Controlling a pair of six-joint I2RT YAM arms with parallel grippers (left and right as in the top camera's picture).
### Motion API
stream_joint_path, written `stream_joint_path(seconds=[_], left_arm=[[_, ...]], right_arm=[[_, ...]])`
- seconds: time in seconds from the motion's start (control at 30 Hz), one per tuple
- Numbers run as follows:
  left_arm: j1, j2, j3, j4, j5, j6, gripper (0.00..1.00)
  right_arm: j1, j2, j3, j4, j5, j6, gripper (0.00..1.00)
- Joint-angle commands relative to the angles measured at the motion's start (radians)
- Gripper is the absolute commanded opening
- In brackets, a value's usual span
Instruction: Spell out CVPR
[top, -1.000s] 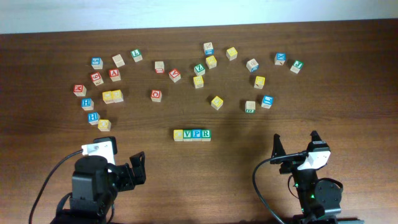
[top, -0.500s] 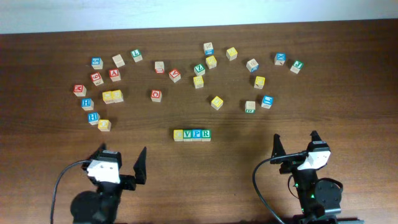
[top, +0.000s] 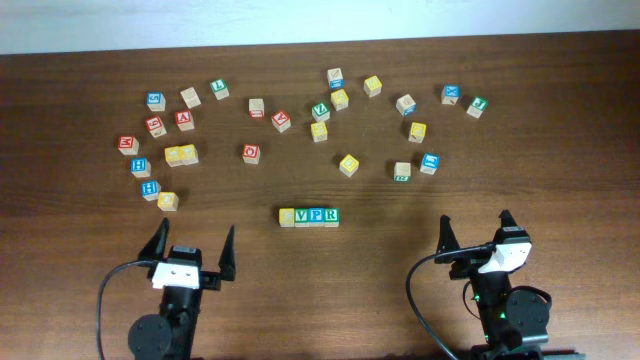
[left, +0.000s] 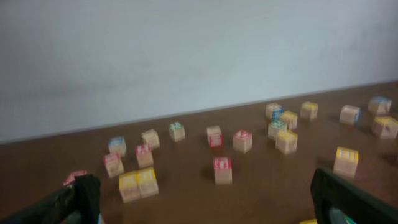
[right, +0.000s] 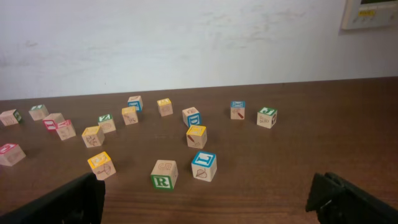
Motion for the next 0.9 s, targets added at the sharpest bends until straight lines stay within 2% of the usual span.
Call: stream_joint_path(seconds=[0.0,0.1,0.2,0.23,0.33,0.4,0.87], left_arm=[[0.006,-0.006,-0.005,-0.104,-0.133,-0.178,0.99],[0.007,-0.006,-0.005,-0.104,-0.188,-0.175,0.99],[-0.009,-0.006,-0.005,-0.104,-0.194,-0.035,0.99],[-0.014,-0.006,-0.005,-0.104,-0.197,-0.031,0.99],[-0.015,-0.006,-0.005,-0.104,-0.200,-0.045,0.99],[-0.015,-0.006,-0.005,-0.100,-0.237,-0.138,0.99],[-0.015,-0.006,-0.005,-0.105,-0.232,-0.101,0.99]], right_arm=[[-0.007,-0.008,-0.005,-0.005,0.002,0.000,0.98],[-0.007,-0.008,-0.005,-0.005,0.002,0.000,0.98],[-0.007,-0.008,-0.005,-0.005,0.002,0.000,0.98],[-0.007,-0.008,-0.005,-0.005,0.002,0.000,0.98],[-0.007,-0.008,-0.005,-0.005,0.002,0.000,0.98],[-0.007,-0.008,-0.005,-0.005,0.002,0.000,0.98],[-0.007,-0.008,-0.005,-0.005,0.002,0.000,0.98]])
